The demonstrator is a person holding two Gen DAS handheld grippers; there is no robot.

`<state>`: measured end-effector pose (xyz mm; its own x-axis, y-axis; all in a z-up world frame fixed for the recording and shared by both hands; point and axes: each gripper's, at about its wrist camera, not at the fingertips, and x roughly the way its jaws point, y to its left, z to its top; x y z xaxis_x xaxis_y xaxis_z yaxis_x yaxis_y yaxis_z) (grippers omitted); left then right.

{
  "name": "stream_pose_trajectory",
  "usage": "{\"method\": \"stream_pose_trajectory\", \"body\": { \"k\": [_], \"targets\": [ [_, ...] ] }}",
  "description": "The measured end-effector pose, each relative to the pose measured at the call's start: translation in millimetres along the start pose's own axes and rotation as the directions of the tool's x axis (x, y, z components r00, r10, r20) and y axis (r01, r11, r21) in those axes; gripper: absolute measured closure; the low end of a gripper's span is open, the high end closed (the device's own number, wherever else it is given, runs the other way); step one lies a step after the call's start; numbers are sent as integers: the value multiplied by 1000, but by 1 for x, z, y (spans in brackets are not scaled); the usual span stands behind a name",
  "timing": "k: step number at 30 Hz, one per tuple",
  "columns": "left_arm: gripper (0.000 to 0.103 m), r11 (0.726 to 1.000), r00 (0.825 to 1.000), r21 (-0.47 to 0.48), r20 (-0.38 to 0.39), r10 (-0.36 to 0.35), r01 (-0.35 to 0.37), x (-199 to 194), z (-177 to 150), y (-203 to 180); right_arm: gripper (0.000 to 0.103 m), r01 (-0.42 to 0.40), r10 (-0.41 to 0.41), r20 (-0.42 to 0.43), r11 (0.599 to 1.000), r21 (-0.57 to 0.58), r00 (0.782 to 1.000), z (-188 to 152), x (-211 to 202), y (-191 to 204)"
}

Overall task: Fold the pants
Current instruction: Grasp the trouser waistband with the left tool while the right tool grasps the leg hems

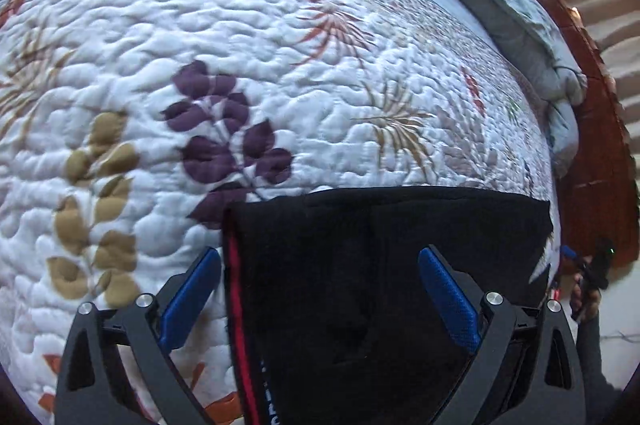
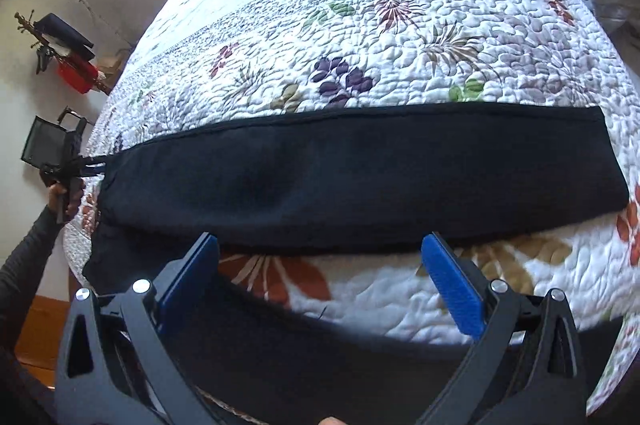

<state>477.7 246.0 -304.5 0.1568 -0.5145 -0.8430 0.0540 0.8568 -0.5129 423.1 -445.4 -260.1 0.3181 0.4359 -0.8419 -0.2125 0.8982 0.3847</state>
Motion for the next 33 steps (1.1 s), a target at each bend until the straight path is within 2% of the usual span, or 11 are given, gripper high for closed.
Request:
{"method": "stream_pose_trajectory", "body": {
  "k": [3,5,7,10,13,17,21,25,26,28,33],
  "targets": [
    [8,1000,1000,28,-30,6,-6,5,4,-4,3,-48,48,-4,999,4,999,17,-8,-24],
    [18,998,999,50,-37,37,-35,5,5,-4,3,-69,69,5,997,23,998,33,-19,-46],
    [49,995,996,55,-43,84,-82,5,5,-2,3,-65,64,17,996,55,998,48,-32,-74],
    [62,993,993,48,-42,114,-111,2,4,4,3,-38,33,39,990,133,999,75,-51,-129],
    [62,993,993,16,-40,114,-113,2,5,9,3,-18,16,11,976,218,1000,92,-51,-188],
    [61,993,992,-14,-31,119,-120,5,5,11,3,55,-35,-90,970,235,995,97,-20,-237],
    [55,992,993,-53,-18,117,-117,6,5,13,3,64,-32,-147,972,225,989,98,10,-262],
    [52,989,992,-70,-11,128,-128,8,5,10,3,17,12,-152,982,189,988,101,23,-273],
    [52,988,990,-64,-8,138,-138,8,5,7,4,-5,32,-151,985,172,988,101,22,-273],
    [59,986,987,-46,5,163,-162,7,2,2,35,-64,87,-163,988,144,983,99,18,-272],
    [67,983,986,-86,18,166,-164,6,2,8,55,-99,128,-163,980,173,978,95,13,-289]
  ]
}}
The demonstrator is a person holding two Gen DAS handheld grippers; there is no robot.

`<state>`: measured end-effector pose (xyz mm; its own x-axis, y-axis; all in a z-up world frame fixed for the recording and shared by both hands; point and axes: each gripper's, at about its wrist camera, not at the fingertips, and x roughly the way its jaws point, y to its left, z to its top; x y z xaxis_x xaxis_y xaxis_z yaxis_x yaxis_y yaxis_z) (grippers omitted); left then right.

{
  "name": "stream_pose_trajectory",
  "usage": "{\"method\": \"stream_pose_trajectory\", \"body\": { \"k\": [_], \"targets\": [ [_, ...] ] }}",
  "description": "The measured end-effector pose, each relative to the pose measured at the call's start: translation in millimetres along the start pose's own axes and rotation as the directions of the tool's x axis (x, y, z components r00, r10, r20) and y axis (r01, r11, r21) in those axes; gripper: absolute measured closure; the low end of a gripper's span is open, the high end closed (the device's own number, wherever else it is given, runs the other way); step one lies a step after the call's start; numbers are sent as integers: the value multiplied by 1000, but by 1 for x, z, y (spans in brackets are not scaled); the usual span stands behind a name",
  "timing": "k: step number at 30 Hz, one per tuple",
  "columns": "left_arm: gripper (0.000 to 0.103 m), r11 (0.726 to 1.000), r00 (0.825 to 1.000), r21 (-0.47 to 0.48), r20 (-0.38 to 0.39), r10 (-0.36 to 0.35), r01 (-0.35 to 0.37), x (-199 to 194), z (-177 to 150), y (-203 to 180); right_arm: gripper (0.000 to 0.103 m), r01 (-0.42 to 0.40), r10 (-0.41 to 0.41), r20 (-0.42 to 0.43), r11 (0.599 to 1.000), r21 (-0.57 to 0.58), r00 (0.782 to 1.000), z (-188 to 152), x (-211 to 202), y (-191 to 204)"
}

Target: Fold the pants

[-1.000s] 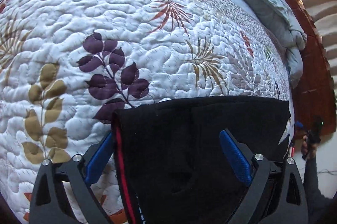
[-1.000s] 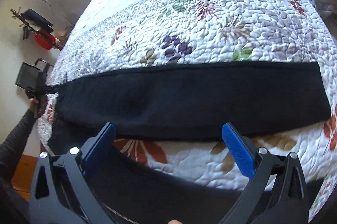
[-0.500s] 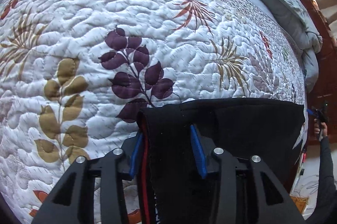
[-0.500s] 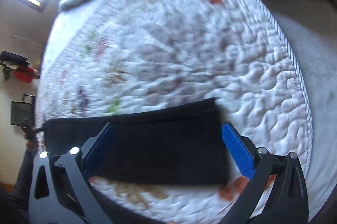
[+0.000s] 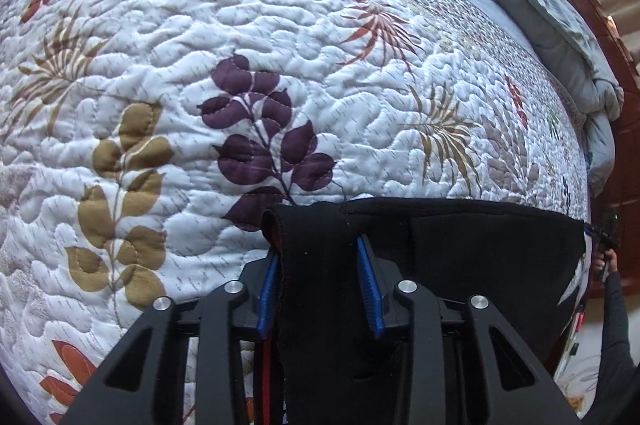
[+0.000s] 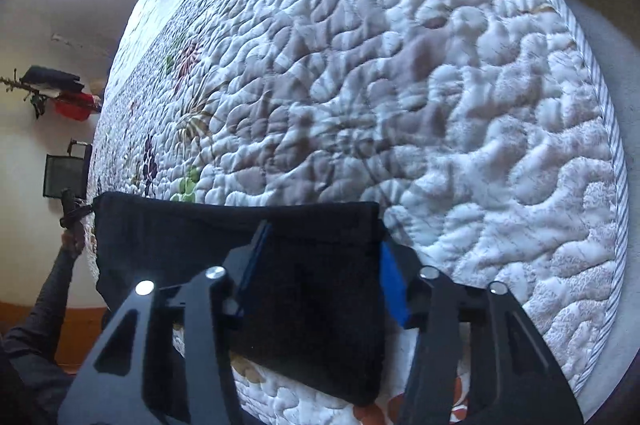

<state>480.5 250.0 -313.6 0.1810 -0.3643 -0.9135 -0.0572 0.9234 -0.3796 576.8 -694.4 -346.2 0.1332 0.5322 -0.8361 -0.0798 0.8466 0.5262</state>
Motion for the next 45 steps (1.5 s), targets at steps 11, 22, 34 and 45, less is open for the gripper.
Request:
{"method": "stream_pose_trajectory", "body": {
  "k": [11,22,34,45],
  "targets": [
    [88,998,996,14,77,54,-55,-32,-10,-21,91,91,-84,80,993,-81,993,-11,-21,29],
    [90,990,974,127,226,35,-65,-116,-38,-73,97,219,-176,234,960,-176,956,-42,-85,77],
    [89,973,918,228,393,-55,-40,-181,-169,-96,97,708,-461,652,686,-168,602,-202,-91,123],
    [81,993,952,118,304,-26,-10,-148,-270,-36,94,825,-611,681,565,19,402,-313,-42,114]
  ]
}}
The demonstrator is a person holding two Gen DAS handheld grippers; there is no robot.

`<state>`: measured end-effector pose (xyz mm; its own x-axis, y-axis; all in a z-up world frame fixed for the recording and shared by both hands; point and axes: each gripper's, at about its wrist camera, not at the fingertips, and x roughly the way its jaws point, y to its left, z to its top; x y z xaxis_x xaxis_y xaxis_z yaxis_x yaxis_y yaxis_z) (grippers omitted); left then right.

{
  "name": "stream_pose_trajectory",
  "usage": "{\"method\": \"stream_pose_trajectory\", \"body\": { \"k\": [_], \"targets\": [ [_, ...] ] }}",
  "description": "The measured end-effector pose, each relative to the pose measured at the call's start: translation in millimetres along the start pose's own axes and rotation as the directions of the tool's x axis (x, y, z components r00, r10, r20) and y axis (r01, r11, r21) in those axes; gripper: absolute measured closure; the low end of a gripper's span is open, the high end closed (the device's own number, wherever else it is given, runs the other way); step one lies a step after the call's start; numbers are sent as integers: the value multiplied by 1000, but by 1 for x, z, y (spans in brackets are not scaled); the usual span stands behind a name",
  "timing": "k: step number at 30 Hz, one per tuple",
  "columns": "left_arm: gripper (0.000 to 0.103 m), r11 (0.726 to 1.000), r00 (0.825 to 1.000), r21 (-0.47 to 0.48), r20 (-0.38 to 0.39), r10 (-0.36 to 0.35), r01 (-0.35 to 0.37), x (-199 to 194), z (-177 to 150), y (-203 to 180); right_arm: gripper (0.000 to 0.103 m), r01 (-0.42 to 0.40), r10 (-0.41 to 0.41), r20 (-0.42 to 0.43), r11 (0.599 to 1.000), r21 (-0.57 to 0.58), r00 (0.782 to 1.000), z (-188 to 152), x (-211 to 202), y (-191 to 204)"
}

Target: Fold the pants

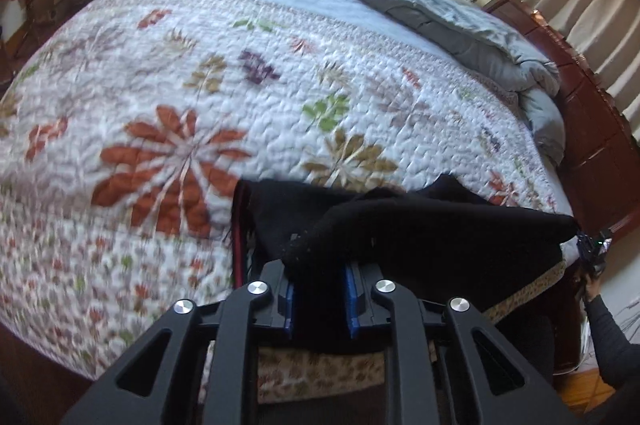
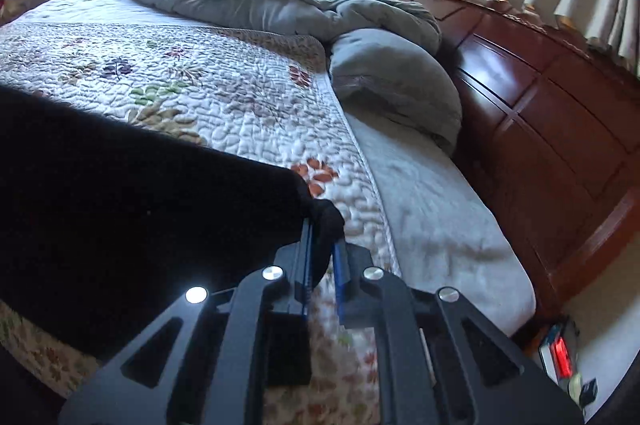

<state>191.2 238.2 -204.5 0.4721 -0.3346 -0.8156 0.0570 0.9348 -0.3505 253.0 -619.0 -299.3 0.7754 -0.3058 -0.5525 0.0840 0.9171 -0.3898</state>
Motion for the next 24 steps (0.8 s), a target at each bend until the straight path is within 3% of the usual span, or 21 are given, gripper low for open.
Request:
{"method": "stream_pose_trajectory", "body": {
  "k": [3,5,7,10,13,16,18,19,23,24],
  "targets": [
    [76,1000,997,-6,-75,23,-23,18,-22,8,84,-10,13,-66,998,54,998,-16,-1,1],
    [64,997,989,22,-129,78,-76,30,-36,8,82,-67,86,-152,990,125,985,-28,3,-1],
    [46,983,970,63,-165,180,-172,38,-52,9,71,-97,133,-202,980,176,970,-38,3,0],
    [29,977,960,61,-181,212,-204,33,-65,17,56,-147,223,-269,950,275,937,-54,-3,4],
    [27,980,963,35,-180,201,-198,18,-75,25,50,-186,316,-287,897,402,904,-65,-14,3],
    [20,988,982,-40,-126,142,-148,-8,-78,31,43,-231,437,-264,795,561,860,-75,-26,-3],
    [17,990,991,-91,-86,104,-112,-18,-77,34,37,-242,504,-216,694,678,836,-81,-36,-8],
    [16,988,996,-126,-52,78,-84,-24,-76,36,35,-249,532,-181,636,731,827,-84,-41,-13],
    [13,972,999,-232,35,31,-22,-29,-70,41,30,-272,598,25,326,905,801,-90,-62,-32],
    [13,965,999,-263,49,13,0,-27,-68,42,28,-278,600,54,287,917,798,-88,-63,-35]
  ]
}}
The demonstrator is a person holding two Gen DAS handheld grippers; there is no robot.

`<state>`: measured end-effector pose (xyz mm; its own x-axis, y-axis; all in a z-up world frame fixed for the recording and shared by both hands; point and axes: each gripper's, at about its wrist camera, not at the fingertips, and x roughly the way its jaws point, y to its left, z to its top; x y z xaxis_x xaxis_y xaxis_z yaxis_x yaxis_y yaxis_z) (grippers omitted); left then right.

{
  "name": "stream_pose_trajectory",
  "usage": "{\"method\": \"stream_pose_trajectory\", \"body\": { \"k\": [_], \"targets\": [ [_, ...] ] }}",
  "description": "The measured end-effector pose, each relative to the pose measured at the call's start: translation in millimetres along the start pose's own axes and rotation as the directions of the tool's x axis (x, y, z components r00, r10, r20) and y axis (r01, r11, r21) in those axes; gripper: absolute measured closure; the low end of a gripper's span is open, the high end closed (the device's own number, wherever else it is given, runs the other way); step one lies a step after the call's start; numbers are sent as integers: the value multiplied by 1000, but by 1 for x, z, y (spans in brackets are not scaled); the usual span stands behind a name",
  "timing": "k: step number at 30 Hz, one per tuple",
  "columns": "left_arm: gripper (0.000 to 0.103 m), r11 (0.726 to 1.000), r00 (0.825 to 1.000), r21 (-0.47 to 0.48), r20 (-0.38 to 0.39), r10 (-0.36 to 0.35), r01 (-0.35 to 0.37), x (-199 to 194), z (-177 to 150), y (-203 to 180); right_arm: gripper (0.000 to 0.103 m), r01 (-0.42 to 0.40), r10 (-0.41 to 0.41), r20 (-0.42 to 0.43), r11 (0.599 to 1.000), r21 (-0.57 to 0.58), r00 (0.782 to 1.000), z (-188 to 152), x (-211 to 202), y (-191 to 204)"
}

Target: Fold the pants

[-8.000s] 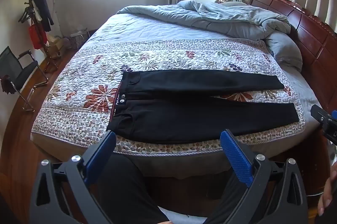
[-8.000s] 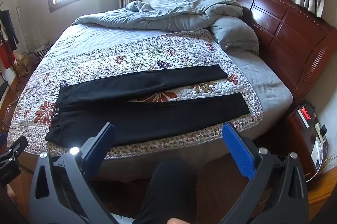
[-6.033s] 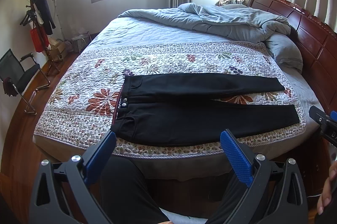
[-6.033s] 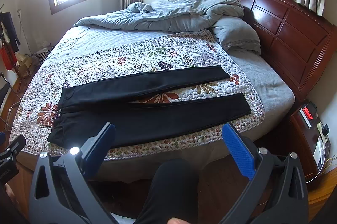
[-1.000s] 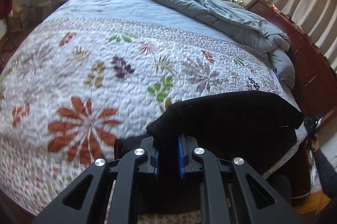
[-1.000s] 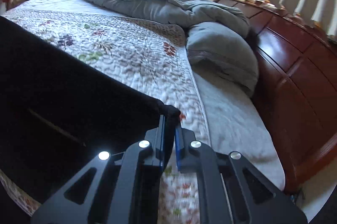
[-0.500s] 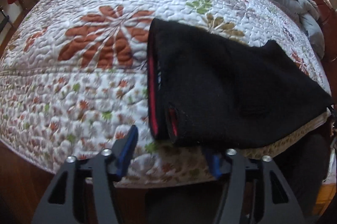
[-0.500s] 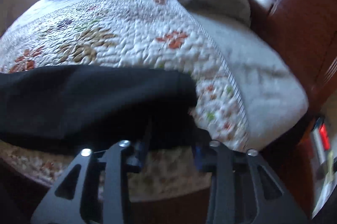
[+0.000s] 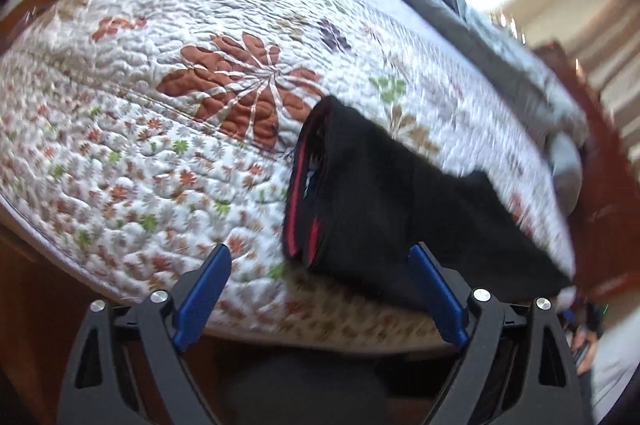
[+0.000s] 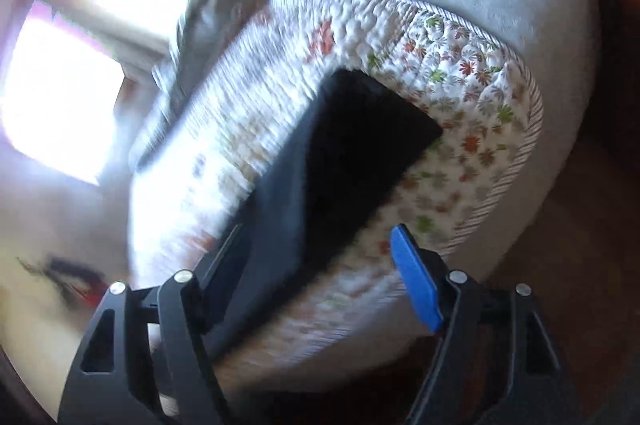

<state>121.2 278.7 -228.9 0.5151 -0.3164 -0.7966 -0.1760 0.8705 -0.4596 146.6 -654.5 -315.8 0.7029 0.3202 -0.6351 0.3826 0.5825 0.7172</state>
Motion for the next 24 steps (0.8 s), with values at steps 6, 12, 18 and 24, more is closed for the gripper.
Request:
{"method": "stream_pose_trajectory", "body": {
  "k": [6,12,18,24],
  "targets": [
    [15,996,982,56,-172,82,-73,56,1,-18,23,-26,22,26,991,134,999,29,14,3],
    [43,966,928,111,-270,255,-233,86,-7,-29,95,19,-21,14,994,109,1000,77,48,13],
    [56,970,929,70,-280,244,-234,82,-5,-23,97,-69,81,194,995,-71,978,76,8,42],
    [56,972,938,126,-264,225,-198,87,-3,-28,90,19,-23,29,993,118,999,60,57,-48]
  ]
}}
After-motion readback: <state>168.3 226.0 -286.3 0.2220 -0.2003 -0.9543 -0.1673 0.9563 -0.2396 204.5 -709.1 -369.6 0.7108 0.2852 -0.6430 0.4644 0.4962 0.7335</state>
